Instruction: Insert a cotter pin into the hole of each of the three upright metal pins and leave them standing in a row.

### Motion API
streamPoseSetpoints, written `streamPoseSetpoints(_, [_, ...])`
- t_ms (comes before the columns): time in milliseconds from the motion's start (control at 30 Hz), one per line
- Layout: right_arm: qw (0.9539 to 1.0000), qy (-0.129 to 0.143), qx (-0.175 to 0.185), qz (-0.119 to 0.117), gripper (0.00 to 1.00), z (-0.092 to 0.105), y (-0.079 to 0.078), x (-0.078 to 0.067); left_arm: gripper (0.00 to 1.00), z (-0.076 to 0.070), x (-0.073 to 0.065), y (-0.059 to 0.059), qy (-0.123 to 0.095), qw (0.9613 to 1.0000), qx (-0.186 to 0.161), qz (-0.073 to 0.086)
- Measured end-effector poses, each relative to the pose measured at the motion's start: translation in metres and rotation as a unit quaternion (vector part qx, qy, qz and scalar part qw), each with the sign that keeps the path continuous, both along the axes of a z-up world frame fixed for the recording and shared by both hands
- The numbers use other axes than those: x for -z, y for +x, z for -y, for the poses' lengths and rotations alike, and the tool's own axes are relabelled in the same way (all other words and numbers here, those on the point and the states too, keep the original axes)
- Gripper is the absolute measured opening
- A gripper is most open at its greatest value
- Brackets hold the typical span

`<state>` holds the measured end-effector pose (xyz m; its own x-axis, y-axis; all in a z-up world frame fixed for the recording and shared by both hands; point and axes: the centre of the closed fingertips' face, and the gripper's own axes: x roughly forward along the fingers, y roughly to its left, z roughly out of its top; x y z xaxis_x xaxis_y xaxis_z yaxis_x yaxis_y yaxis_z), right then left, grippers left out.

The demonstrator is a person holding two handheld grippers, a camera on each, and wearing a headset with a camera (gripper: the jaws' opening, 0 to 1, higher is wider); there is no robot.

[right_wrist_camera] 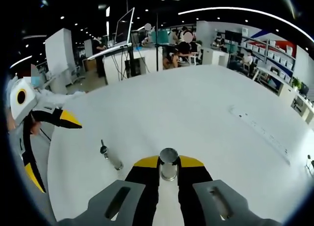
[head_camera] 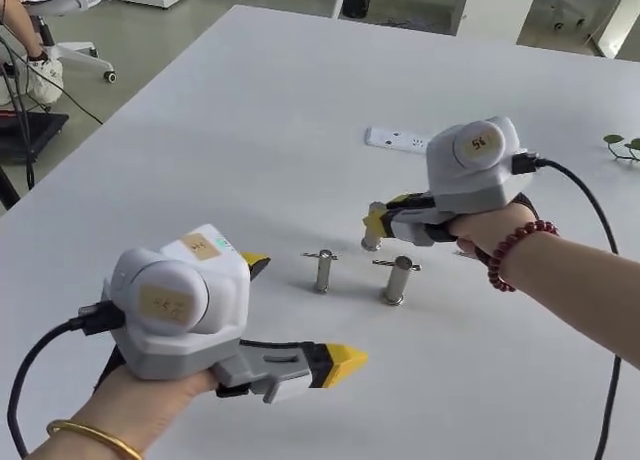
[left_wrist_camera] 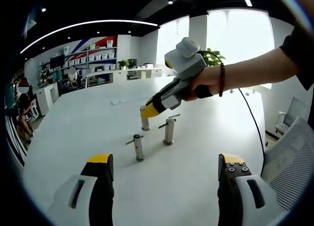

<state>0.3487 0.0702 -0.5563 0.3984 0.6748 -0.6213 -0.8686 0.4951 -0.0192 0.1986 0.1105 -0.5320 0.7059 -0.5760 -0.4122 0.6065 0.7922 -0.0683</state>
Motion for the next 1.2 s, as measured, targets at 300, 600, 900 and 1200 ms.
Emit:
streamPoseSetpoints(300, [0.9997, -0.012, 0.023, -0.004, 0.08, 0.045, -0.009, 0.000, 0.94, 0.004, 0.001, -0.005, 0.007, 0.9999, 0.013, -0.003])
streamPoseSetpoints(600, [0.9990, -0.024, 0.039, -0.003, 0.08, 0.080, -0.022, -0.002, 0.99, 0.007, -0.004, -0.011, 0.004, 0.9999, 0.017, 0.001])
streamPoseSetpoints(900, [0.9986, -0.042, 0.030, 0.013, 0.08, 0.099, -0.044, -0.011, 0.99, 0.003, -0.006, -0.019, 0.014, 0.9997, 0.019, 0.001])
streamPoseSetpoints(1200, [0.9987, -0.049, 0.005, 0.016, 0.08, 0.102, -0.075, -0.011, 0.99, -0.004, -0.011, -0.030, 0.013, 0.9999, 0.008, 0.001])
